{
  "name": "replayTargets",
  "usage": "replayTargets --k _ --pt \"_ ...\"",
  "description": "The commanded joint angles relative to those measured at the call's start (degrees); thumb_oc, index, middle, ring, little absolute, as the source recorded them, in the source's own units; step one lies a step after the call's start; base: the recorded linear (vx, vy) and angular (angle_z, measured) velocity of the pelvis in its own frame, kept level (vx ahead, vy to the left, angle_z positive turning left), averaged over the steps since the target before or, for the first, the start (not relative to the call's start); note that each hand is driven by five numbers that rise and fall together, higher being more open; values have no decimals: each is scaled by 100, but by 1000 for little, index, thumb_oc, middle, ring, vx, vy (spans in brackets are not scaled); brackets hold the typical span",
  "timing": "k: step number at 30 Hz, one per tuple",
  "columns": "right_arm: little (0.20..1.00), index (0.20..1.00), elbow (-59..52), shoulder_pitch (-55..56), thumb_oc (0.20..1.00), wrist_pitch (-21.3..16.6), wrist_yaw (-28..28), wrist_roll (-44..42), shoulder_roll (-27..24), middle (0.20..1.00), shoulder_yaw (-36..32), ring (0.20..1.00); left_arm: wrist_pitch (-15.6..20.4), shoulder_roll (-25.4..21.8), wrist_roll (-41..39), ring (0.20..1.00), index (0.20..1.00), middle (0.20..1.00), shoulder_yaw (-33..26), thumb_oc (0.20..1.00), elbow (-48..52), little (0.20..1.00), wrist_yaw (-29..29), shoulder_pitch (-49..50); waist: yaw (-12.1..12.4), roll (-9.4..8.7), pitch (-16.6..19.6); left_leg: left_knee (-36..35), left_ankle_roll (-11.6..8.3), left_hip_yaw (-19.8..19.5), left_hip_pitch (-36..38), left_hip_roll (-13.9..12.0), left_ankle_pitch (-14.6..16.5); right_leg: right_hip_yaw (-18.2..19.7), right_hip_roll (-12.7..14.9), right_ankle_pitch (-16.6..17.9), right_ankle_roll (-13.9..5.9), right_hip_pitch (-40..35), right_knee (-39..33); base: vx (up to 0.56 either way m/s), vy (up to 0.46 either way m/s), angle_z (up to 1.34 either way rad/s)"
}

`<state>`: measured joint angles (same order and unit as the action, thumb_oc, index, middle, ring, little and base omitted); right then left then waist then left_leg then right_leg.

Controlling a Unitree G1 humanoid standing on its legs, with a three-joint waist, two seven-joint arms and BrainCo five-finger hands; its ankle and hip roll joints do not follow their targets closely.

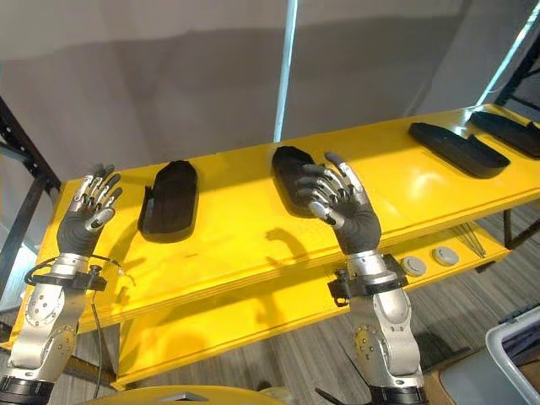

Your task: Move parts from the plastic box to the shelf.

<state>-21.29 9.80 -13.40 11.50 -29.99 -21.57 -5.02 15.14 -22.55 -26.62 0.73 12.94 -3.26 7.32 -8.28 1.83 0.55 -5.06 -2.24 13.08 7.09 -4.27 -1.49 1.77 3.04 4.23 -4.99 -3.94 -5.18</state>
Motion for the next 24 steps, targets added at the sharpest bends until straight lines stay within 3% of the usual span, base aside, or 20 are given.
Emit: replayTargets --k 1,5,7,11,17,18,19,20,24 --pt "1000 1000 0 -220 1000 -534 -559 1273 -58 1000 -243 1000 458 -388 520 1000 1000 1000 -220 1000 231 1000 172 -42 75 -267 -54 47 173 -171 423 -57 859 49 384 -873 -273 -196 374 -5 18 -4" --pt "1000 1000 162 224 1000 -637 -1299 2770 -287 1000 -734 1000 554 -673 1209 1000 1000 1000 -175 1000 381 1000 203 -30 6 -257 -76 44 194 -212 484 -41 885 29 389 -905 -293 -260 391 0 4 -1" --pt "1000 1000 326 255 1000 -600 -1484 2652 -130 1000 -878 1000 594 -957 1210 1000 1000 1000 143 1000 686 1000 -114 -321 -96 -232 -88 34 195 -228 491 -46 880 26 395 -898 -308 -257 389 0 0 0" --pt "1000 1000 415 213 1000 -654 -1705 2845 -100 1000 -946 1000 571 -1016 867 1000 1000 1000 545 1000 692 1000 -370 -660 -150 -229 -101 33 198 -219 495 -45 887 40 406 -895 -324 -260 377 -8 1 4" --pt "1000 1000 1006 147 1000 -595 -2319 3388 -108 1000 -1121 1000 160 -1247 37 1000 1000 1000 1448 1000 182 1000 -1259 -871 -248 -153 -161 30 223 -179 482 -34 899 127 385 -859 -341 -186 379 -5 7 -4" --pt "1000 1000 1639 154 1000 -478 -2452 3440 -128 1000 -984 1000 -164 -1639 -304 1000 1000 1000 1858 1000 -31 1000 -1782 -904 -287 -109 -188 30 225 -142 478 -34 891 151 372 -837 -359 -163 385 -13 20 -13" --pt "1000 1000 1676 137 1000 -498 -2466 3440 -126 1000 -980 1000 -158 -1649 -317 1000 1000 1000 1868 1000 -48 1000 -1794 -921 -276 -118 -188 30 225 -138 478 -33 892 154 372 -837 -360 -161 385 -20 14 -12" --pt "1000 1000 2208 175 1000 -412 -2483 3382 -140 1000 -842 1000 -371 -1996 -341 1000 1000 1000 2194 1000 -212 1000 -2096 -991 -302 -98 -205 26 223 -118 479 -39 886 159 362 -830 -369 -150 389 -9 1 -8" --pt "1000 1000 3030 131 1000 -386 -2530 3143 -143 1000 -646 1000 -483 -2194 -297 1000 1000 1000 2578 1000 -591 1000 -2285 -1098 -312 -109 -212 26 208 -103 469 -44 873 166 349 -824 -378 -145 389 -4 0 -1"
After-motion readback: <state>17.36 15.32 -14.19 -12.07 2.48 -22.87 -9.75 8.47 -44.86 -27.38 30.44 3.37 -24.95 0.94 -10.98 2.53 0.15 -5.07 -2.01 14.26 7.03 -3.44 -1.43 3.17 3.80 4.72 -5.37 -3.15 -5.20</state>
